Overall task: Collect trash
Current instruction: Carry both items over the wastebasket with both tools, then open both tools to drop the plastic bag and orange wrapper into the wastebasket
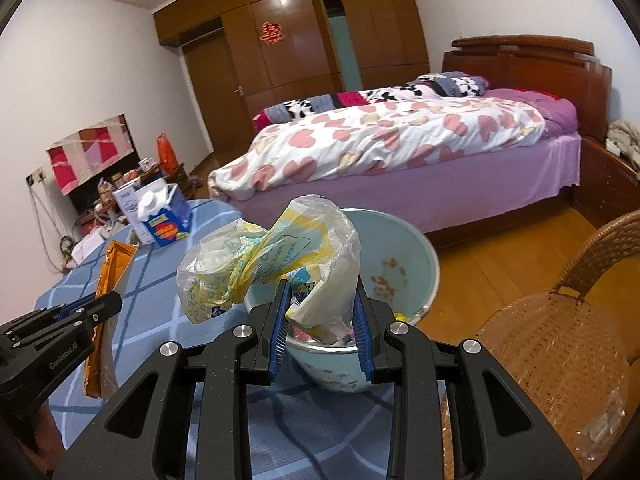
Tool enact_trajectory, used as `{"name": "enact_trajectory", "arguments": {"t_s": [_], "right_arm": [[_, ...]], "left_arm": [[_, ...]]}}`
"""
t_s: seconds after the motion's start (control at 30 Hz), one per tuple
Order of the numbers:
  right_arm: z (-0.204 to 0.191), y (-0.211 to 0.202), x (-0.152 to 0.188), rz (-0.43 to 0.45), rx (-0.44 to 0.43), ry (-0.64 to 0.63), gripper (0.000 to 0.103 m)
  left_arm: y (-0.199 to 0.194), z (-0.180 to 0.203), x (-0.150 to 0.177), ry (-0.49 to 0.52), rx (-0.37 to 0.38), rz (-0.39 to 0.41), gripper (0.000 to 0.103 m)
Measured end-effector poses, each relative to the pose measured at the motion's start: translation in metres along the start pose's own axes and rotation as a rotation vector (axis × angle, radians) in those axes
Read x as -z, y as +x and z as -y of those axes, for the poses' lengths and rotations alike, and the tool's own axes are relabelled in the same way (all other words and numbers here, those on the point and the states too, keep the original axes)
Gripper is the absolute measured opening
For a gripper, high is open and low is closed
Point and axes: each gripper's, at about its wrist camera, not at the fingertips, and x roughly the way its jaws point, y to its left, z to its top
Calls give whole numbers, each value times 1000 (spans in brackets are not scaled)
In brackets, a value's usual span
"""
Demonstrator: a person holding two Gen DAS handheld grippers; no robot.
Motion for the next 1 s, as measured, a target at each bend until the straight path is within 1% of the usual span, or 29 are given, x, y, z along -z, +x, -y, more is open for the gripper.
{"name": "enact_trajectory", "arguments": {"t_s": [0.1,0.2,0.3,0.4,0.53,0.6,0.77,0.83,0.87,0.93,1.0], "right_arm": [[11,6,-1,-4,29,20,30],[22,11,-3,4,67,32,30],[34,18,-6,17,131,37,30],[50,30,-11,12,186,78,30],[62,45,-12,3,234,82,30],[68,50,-12,-7,236,92,30],[71,66,-14,-40,238,82,31],[74,72,-14,-51,235,74,32],[75,74,-15,-54,231,76,33],[76,78,-17,-61,220,79,34],[78,82,-17,-69,200,78,37]], "left_arm": [[10,9,-7,3,29,-5,16],[20,19,-11,5,76,-12,16],[31,34,-14,23,111,-22,16],[44,49,-18,28,146,-39,16],[63,68,-26,26,204,-68,16],[69,78,-31,36,226,-69,16],[88,106,-44,84,219,-67,16],[97,110,-47,89,218,-76,20],[101,111,-49,91,211,-79,26],[108,111,-51,96,196,-79,30],[111,108,-51,99,188,-79,42]]}}
